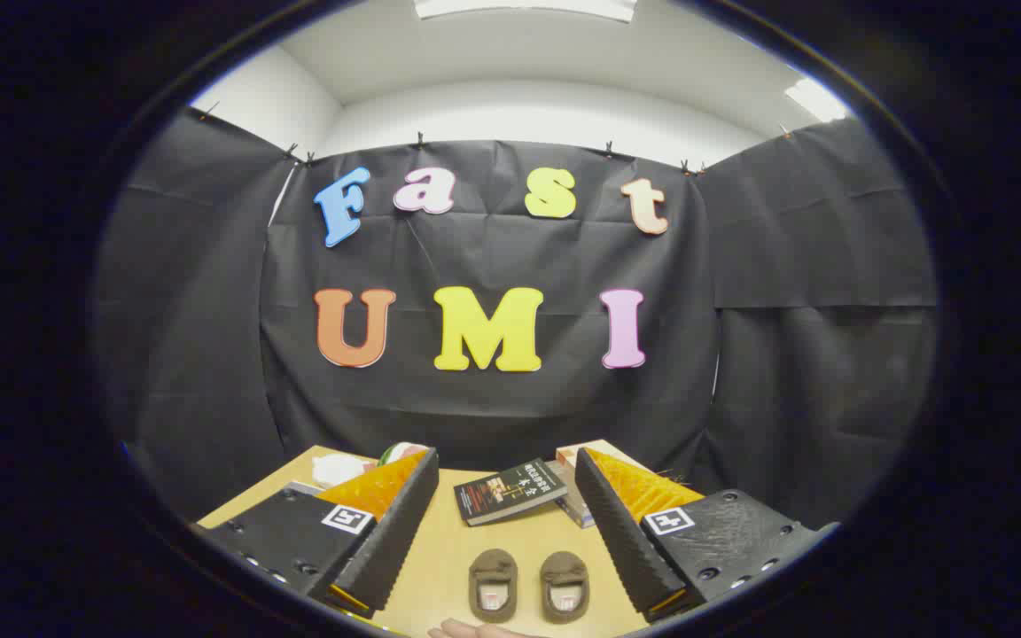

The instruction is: Open the storage box then place both shoes into the box .Put the left shoe in first, then the right shoe, with the right side of both shoes facing outward in a uniform manner.

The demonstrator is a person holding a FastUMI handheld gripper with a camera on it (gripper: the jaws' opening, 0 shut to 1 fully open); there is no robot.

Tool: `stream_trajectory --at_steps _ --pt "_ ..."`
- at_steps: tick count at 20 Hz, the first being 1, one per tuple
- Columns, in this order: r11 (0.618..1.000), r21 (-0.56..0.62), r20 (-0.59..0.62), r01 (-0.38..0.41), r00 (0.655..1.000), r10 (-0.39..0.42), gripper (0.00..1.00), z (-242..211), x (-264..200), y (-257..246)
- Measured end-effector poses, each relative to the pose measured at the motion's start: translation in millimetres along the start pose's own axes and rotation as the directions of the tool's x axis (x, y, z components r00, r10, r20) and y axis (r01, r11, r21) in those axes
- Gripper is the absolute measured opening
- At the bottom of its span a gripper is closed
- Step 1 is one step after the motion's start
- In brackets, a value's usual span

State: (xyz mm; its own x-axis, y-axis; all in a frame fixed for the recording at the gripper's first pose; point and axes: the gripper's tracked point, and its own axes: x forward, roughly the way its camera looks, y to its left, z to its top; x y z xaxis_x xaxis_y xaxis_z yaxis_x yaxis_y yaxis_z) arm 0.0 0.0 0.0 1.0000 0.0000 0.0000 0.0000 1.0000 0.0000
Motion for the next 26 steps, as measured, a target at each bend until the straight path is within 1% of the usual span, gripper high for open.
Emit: stream_trajectory --at_steps 4,8,11,14,15,16,17,19,23,26 --pt "1.0 0.022 -0.024 -0.001 1.0 0.002 0.95 -6.9 7.3 -7.0" --pt "1.0 -0.03 -0.021 0.001 1.0 -0.002 0.95 -6.5 13.0 -10.0" --pt "1.0 -0.029 -0.015 -0.012 1.0 0.012 0.95 -4.9 18.4 -6.0" --pt "1.0 -0.013 -0.057 -0.028 0.998 0.027 0.95 -18.7 31.5 -1.6" --pt "0.999 -0.004 -0.068 -0.038 0.997 0.038 0.95 -21.7 35.9 0.4" --pt "0.998 0.013 -0.078 -0.066 0.995 0.067 0.95 -26.4 40.9 8.1" --pt "0.995 0.036 -0.098 -0.096 0.99 0.099 0.95 -32.0 46.6 17.6" --pt "0.99 0.062 -0.157 -0.126 0.978 0.135 0.95 -58.0 62.6 24.5" --pt "0.98 0.07 -0.249 -0.184 0.949 0.196 0.95 -104.5 96.2 52.1" --pt "0.964 0.093 -0.322 -0.248 0.909 0.265 0.96 -143.3 118.5 84.0"
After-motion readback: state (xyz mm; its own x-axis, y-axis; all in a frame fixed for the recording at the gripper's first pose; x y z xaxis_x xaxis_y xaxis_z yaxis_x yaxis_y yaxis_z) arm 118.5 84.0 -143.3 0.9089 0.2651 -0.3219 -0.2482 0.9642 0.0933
